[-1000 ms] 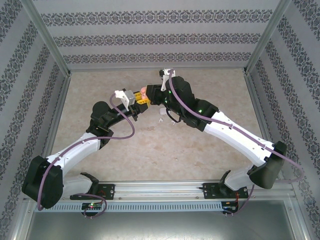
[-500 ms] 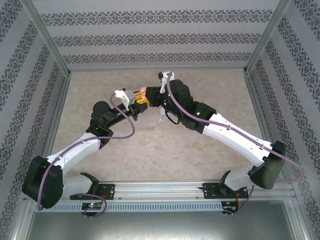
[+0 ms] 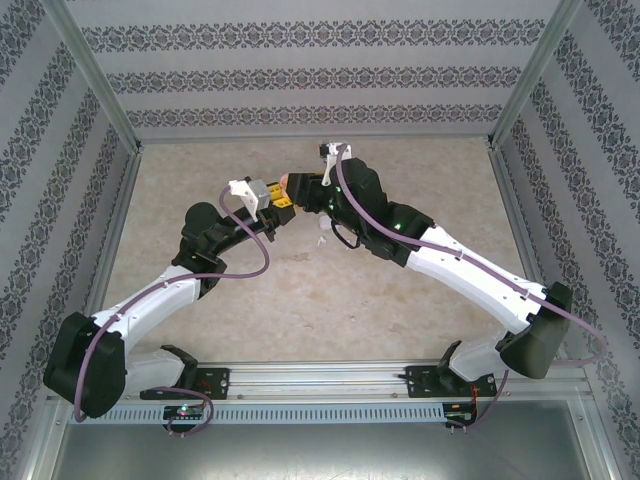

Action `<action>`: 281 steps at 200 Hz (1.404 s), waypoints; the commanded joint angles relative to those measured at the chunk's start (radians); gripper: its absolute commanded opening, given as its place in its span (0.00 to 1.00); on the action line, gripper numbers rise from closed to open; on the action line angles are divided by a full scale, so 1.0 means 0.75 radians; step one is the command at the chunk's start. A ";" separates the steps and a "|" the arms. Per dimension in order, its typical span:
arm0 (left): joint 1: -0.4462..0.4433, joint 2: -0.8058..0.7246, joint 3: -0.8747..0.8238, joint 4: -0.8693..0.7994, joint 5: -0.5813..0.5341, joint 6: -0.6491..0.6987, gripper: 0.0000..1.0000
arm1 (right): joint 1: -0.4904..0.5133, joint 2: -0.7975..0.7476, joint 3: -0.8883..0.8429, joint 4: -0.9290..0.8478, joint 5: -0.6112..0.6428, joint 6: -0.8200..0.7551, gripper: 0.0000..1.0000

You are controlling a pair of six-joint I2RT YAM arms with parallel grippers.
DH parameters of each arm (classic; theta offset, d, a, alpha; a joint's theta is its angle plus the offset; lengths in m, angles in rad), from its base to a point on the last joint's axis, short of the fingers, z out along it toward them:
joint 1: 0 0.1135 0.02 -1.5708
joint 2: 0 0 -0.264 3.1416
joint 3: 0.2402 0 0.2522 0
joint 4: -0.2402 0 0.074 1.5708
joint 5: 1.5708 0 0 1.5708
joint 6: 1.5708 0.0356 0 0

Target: Insert the wireless bluetooth earbuds into the charging case

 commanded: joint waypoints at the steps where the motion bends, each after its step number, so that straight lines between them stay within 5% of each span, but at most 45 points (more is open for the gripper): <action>1: -0.028 -0.036 0.035 0.089 0.036 -0.001 0.00 | -0.019 -0.058 0.052 -0.003 -0.008 0.016 0.54; 41: -0.031 -0.039 0.022 0.084 0.032 -0.003 0.00 | -0.082 -0.160 0.028 -0.011 -0.050 0.066 0.60; 100: -0.031 -0.076 -0.014 -0.003 0.063 0.003 0.00 | -0.302 -0.138 0.092 -0.214 -0.359 0.118 0.59; 189: -0.071 -0.095 -0.054 -0.164 0.126 0.001 0.00 | -0.413 0.248 0.428 -0.486 -0.728 0.048 0.18; 281: -0.088 -0.017 -0.012 -0.161 0.116 -0.005 0.00 | -0.330 0.368 0.504 -0.634 -0.866 -0.047 0.06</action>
